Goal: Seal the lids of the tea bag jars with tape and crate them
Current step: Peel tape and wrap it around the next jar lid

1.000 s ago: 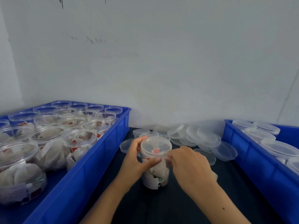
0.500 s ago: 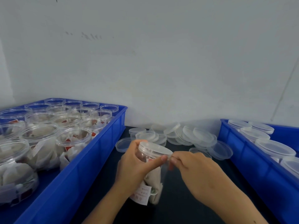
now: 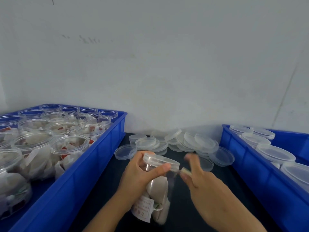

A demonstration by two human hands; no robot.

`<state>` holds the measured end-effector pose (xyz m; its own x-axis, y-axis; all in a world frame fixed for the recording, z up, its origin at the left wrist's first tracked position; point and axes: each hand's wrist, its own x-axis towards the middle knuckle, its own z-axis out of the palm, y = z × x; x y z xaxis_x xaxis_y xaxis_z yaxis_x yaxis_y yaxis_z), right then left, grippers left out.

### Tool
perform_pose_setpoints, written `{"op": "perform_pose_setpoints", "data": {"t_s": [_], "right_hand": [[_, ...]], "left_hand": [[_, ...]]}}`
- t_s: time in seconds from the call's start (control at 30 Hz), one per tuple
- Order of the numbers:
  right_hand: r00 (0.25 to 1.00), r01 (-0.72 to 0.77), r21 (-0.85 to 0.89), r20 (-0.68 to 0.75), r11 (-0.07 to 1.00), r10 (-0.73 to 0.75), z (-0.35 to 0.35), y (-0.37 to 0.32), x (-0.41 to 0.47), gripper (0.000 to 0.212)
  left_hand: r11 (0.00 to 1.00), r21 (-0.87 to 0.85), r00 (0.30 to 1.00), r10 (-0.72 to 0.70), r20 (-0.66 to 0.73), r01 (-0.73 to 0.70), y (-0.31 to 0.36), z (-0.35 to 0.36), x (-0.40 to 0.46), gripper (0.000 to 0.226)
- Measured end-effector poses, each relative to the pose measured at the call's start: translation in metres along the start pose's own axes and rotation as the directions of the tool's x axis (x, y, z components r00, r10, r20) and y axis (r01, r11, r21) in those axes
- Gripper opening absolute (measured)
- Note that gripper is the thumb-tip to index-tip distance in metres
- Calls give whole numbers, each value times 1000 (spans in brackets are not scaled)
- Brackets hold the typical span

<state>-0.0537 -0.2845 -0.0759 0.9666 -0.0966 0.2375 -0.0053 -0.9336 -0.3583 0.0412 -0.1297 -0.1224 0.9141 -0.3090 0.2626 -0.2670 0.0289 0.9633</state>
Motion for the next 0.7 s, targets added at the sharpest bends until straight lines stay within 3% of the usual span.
{"op": "perform_pose_setpoints", "data": {"t_s": [0.07, 0.17, 0.4, 0.5, 0.7], "right_hand": [[1000, 3, 75, -15, 997, -2, -1, 2, 2, 43], [993, -48, 27, 106, 998, 45, -8, 5, 6, 55], [986, 49, 203, 147, 978, -80, -27, 9, 2, 50], [982, 77, 162, 159, 984, -103, -26, 10, -2, 56], [986, -1, -30, 166, 1000, 6, -17, 15, -1, 50]], "left_hand": [[1000, -10, 999, -9, 37, 9, 0, -1, 0, 77], [1000, -27, 996, -12, 89, 14, 1, -3, 0, 75], [1000, 14, 998, 10, 64, -11, 2, -8, 1, 80], [1000, 5, 999, 23, 39, -23, 3, -7, 1, 84], [998, -67, 998, 13, 58, -10, 6, -5, -2, 85]]}}
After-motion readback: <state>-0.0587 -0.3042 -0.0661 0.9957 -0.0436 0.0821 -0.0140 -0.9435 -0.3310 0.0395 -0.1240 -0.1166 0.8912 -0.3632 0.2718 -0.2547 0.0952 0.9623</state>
